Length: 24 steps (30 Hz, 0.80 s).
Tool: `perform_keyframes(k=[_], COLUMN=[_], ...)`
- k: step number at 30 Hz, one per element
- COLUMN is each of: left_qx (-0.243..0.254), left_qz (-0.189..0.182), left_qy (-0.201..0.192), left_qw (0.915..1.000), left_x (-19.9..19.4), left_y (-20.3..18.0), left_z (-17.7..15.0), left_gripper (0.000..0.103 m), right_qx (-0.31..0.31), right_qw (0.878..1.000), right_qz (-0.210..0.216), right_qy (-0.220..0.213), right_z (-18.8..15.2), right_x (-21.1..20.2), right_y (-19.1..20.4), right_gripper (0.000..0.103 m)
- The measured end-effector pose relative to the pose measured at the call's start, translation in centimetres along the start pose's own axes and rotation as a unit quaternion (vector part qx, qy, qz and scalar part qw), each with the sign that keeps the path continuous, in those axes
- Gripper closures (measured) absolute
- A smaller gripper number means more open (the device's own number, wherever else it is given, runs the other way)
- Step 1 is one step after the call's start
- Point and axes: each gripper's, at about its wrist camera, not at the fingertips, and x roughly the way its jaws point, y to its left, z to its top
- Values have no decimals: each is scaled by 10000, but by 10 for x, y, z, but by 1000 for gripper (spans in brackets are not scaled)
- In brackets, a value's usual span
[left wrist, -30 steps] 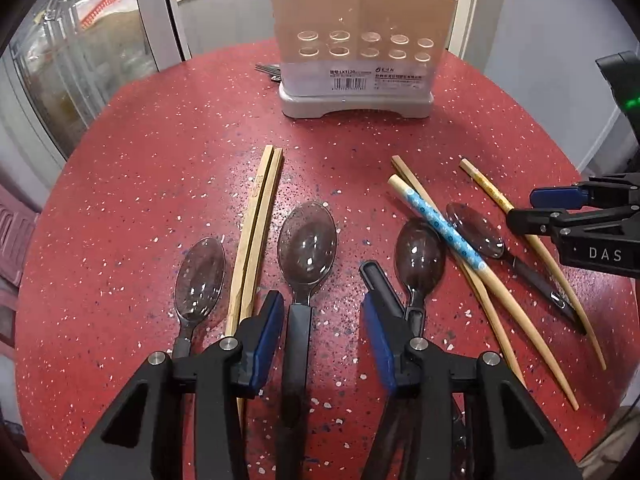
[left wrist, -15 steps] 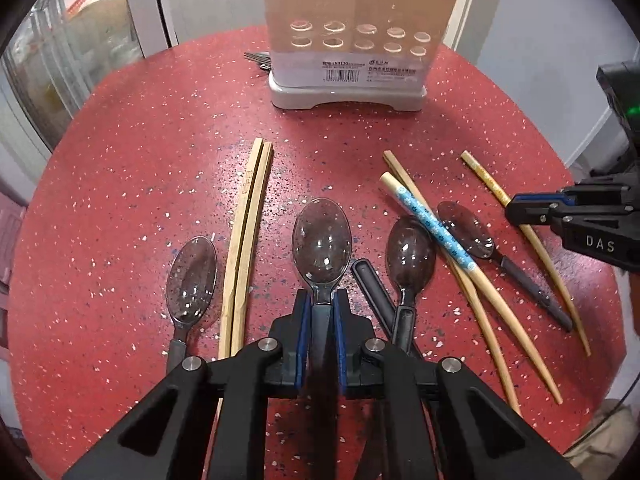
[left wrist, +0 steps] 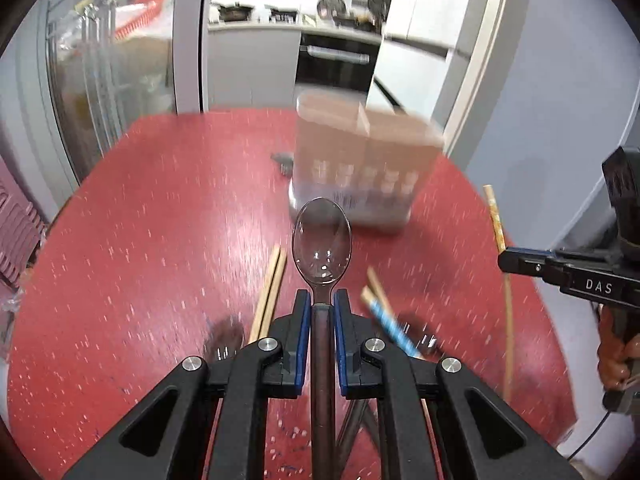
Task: Organize utensils
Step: 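Carry the spoon and chopstick over the beige caddy and drop them in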
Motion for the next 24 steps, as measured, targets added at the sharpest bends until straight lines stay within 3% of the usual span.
perform_keyframes(k=[14, 19, 24], left_qx=[-181, -319, -582], left_qz=[-110, -88, -94], left_qy=[-1437, -1848, -2097], left_qw=[9894, 9822, 9760], left_x=[-31, -19, 6], left_y=[-8, -7, -1], left_z=[117, 154, 180], left_gripper=[66, 66, 66], right_qx=[-175, -281, -212], right_qw=[9893, 9826, 9803], right_qz=[196, 11, -92], right_qy=[-1438, -1836, -1959], right_z=[104, 149, 178], right_x=[-76, -88, -81], right_y=[23, 28, 24], right_gripper=[95, 95, 95])
